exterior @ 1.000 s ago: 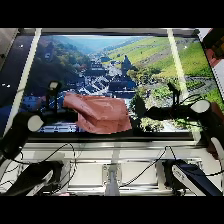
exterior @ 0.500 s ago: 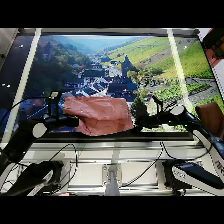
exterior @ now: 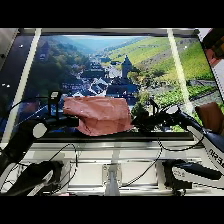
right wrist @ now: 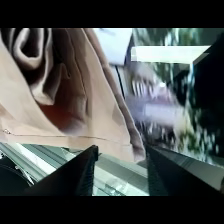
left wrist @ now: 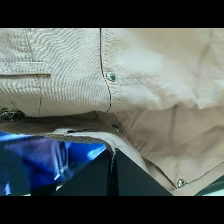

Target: Fold the clothes and pants, and hang the long-sleeved shirts on hangers.

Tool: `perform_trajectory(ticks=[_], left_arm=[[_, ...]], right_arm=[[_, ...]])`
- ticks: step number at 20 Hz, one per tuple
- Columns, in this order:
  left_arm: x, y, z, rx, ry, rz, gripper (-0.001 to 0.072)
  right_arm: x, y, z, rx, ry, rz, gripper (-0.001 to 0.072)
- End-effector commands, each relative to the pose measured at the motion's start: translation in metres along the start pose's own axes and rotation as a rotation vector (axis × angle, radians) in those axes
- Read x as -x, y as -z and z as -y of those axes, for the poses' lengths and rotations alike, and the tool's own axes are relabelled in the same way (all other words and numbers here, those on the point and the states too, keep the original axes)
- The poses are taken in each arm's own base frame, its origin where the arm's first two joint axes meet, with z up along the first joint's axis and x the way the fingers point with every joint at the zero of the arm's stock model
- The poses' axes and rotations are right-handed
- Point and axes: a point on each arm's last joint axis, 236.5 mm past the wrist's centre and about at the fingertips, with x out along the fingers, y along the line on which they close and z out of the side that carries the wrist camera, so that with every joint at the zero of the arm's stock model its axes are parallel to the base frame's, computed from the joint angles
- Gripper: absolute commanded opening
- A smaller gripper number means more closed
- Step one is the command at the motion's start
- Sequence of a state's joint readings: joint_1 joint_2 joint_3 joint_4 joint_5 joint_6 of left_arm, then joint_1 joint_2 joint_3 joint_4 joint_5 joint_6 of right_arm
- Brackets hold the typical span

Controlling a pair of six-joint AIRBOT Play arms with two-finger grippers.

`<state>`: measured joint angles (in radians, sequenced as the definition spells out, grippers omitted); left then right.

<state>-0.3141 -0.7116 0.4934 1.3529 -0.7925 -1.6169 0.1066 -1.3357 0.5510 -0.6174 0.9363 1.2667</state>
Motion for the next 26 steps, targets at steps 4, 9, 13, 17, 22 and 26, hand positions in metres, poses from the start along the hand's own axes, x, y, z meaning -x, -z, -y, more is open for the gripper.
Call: perform_trajectory(ticks=[4,9,13,17,22,26], left_arm=[[0.000,-0.007,0.000,0.001,0.002,0.032,0.0012],[0.000,-0.007,0.001,0.003,0.003,0.031,0.0012],[0.000,-0.007,0.001,0.003,0.004,0.031,0.0012],[0.009,-0.019,0.015,0.043,0.058,0.063,0.0012],[0.087,-0.099,0.042,0.004,0.118,0.338,0.0011],[0.198,-0.165,0.057,-0.035,0.155,0.748,0.0012]], right_arm=[[-0.001,0.000,-0.006,-0.030,-0.028,-0.002,0.0299],[-0.017,0.012,-0.026,0.008,-0.042,-0.019,0.0244],[-0.020,0.013,-0.028,0.027,-0.034,-0.009,0.0009],[-0.002,0.009,-0.068,0.168,-0.107,-0.036,0.0008],[0.098,-0.023,-0.181,0.498,-0.230,0.178,0.0008],[0.226,-0.038,-0.243,0.640,-0.266,0.508,0.0008]])
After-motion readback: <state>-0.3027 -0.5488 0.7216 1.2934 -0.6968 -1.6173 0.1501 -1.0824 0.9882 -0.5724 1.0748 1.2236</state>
